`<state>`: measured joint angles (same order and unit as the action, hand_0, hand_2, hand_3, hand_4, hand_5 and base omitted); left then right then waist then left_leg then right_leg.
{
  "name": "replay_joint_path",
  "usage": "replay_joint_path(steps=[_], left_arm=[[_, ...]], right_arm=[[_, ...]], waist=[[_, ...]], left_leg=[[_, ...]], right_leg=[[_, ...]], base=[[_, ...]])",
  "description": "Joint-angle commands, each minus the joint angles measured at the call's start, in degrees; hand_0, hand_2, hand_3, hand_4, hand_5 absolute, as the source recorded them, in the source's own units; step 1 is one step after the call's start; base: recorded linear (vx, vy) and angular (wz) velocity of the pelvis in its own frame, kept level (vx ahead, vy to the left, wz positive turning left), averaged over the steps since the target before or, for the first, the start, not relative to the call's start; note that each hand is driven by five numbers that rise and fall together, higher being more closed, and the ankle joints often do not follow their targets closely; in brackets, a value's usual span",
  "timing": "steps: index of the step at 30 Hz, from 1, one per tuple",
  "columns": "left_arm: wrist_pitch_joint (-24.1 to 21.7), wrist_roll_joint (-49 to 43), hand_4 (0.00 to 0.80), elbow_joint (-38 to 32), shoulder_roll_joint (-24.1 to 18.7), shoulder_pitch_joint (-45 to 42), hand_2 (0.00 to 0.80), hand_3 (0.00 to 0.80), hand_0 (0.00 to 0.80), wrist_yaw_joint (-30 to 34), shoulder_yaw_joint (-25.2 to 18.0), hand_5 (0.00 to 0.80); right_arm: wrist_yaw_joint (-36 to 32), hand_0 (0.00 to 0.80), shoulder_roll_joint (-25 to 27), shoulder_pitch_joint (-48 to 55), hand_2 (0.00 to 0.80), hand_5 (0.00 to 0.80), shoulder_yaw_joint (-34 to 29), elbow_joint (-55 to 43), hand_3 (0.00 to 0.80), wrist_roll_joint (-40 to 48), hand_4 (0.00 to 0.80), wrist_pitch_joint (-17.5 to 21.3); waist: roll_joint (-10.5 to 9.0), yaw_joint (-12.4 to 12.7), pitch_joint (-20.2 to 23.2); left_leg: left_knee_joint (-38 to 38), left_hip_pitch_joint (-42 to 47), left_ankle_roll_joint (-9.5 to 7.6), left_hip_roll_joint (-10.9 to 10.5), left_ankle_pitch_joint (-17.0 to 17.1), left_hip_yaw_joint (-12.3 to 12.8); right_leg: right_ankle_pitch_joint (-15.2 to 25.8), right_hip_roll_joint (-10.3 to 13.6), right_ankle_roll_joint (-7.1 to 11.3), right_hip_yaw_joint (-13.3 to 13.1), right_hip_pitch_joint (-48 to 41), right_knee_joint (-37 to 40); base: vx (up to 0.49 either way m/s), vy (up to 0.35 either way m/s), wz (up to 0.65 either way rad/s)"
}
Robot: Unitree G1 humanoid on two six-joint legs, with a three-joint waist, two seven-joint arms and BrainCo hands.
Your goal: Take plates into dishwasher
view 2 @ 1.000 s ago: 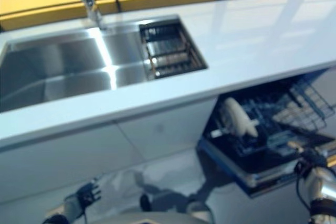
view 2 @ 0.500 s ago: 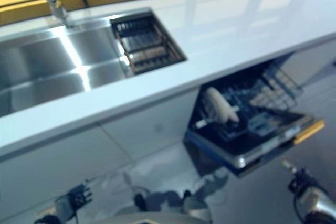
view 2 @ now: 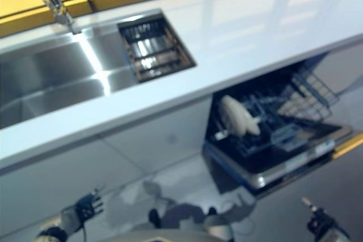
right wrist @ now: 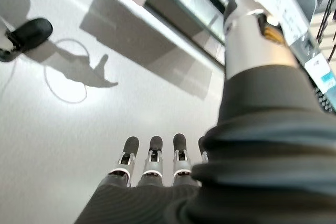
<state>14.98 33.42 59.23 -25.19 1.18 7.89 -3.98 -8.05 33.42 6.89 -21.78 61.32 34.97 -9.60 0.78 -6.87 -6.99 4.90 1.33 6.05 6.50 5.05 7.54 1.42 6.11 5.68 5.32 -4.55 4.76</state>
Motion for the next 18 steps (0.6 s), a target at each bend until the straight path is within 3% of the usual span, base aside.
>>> replay_joint_path(steps=[1, 10, 14, 18], left_arm=[[-3.44, 1.35, 0.000, -1.11, -0.66, 2.71, 0.000, 0.000, 0.000, 0.99, -0.67, 0.000], [-5.78, 2.10, 0.000, -0.35, 1.72, 2.78, 0.000, 0.000, 0.000, 0.61, 0.41, 0.000], [-6.35, 3.39, 0.000, -1.36, 2.08, 3.20, 0.000, 0.000, 0.000, 0.92, 0.76, 0.000], [-7.38, 4.88, 0.000, -3.00, 2.86, 4.99, 0.000, 0.000, 0.000, 1.32, 2.29, 0.000]], right_arm=[[-2.81, 0.000, -0.73, -3.03, 0.000, 0.000, 0.32, 1.76, 0.000, 3.30, 0.000, 4.62], [-8.97, 0.000, 1.26, -5.90, 0.000, 0.000, 1.48, 2.13, 0.000, 5.33, 0.000, 7.15], [-9.13, 0.000, 2.05, -7.71, 0.000, 0.000, 3.07, 1.77, 0.000, 4.63, 0.000, 7.41], [-7.78, 0.000, 3.34, -12.37, 0.000, 0.000, 5.51, 0.91, 0.000, 6.02, 0.000, 8.29]], waist=[[-0.25, 1.30, -1.61], [2.73, 1.65, -3.49], [3.64, 1.83, -4.73], [5.97, 2.35, -7.69]], left_leg=[[-2.53, 0.12, -4.31, -2.54, -4.57, 0.89], [-3.00, -1.49, -3.30, -3.33, -3.71, -0.85], [-2.71, -2.31, -3.09, -3.56, -3.13, -0.89], [-2.86, -5.13, -2.84, -4.09, -1.91, -1.44]], right_leg=[[-1.56, 1.97, 1.42, 0.10, 4.92, -8.74], [-3.30, 2.83, 0.17, 1.61, 6.27, -11.07], [-3.29, 3.08, 0.02, 1.98, 7.29, -11.08], [-3.82, 3.63, -0.64, 2.47, 10.63, -12.80]], base=[[-0.075, -0.042, 0.03], [-0.043, 0.004, 0.09], [-0.101, -0.028, 0.05], [-0.229, -0.003, 0.09]])
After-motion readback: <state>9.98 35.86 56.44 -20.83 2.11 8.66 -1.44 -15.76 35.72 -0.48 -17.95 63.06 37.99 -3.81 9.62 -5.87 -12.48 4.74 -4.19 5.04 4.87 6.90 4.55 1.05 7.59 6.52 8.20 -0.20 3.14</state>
